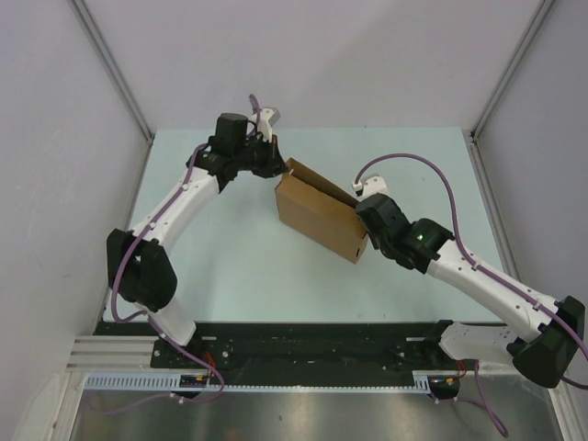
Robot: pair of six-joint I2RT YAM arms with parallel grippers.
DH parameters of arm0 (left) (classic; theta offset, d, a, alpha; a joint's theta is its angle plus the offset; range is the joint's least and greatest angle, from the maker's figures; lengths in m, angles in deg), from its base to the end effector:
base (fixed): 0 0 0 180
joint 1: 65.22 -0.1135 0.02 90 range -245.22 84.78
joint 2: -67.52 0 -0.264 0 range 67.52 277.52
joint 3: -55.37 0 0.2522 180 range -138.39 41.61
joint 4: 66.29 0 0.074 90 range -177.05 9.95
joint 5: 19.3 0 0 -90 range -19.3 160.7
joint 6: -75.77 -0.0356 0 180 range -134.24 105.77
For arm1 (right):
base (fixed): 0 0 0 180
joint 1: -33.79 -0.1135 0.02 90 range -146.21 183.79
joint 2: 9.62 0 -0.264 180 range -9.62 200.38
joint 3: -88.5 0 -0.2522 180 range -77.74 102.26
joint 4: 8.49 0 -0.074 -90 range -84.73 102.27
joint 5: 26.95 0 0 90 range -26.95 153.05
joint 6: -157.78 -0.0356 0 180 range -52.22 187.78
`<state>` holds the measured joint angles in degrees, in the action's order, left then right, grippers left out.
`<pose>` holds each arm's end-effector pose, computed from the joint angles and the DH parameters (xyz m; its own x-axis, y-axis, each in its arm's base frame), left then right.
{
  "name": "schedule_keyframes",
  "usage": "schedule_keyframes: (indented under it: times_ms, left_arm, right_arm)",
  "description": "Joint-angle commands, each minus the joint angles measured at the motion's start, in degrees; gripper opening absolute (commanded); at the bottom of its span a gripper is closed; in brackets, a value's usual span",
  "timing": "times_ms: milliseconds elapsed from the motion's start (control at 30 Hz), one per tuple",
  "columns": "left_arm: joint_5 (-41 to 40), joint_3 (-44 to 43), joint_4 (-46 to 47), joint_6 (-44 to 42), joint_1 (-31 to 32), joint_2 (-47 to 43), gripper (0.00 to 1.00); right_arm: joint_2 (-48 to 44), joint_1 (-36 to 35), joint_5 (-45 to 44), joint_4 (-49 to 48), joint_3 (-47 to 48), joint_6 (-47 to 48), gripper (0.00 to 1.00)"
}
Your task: Fold the paper box
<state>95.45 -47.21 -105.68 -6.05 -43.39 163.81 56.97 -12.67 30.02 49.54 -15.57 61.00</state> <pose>0.3553 -0.1584 0.3455 -0.5962 0.0996 -0.7967 0.5844 0.7342 -0.3455 0.1742 0.1552 0.3187 -0.5563 -0.4417 -0.7039 -0.2963 0.8968 -0.3286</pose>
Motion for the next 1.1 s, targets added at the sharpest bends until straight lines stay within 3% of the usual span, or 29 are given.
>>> schedule_keyframes:
  times_ms: [0, 167, 433, 700, 1067]
  left_arm:
    - [1.3, 9.1, 6.4, 2.3, 0.6, -5.1, 0.00]
    - [-3.3, 23.0, 21.3, 3.2, 0.6, -11.0, 0.00]
    - [-6.6, 29.9, 29.4, 4.1, 0.9, -13.3, 0.00]
    - [-10.2, 30.9, 29.9, 2.9, 2.5, -13.7, 0.00]
    - [-13.8, 31.2, 29.6, 0.8, 5.0, -13.7, 0.00]
  right_arm:
    - [0.7, -0.8, 1.7, -0.4, 1.7, 0.4, 0.01]
    - [1.2, -1.0, 2.8, -0.4, 2.4, -0.5, 0.01]
    - [1.7, -0.8, 5.3, -0.3, 4.5, -2.0, 0.01]
    - [1.8, 2.5, 12.7, -1.4, 5.7, -6.5, 0.00]
    - [0.1, 14.1, 27.7, -5.5, 5.6, -15.1, 0.00]
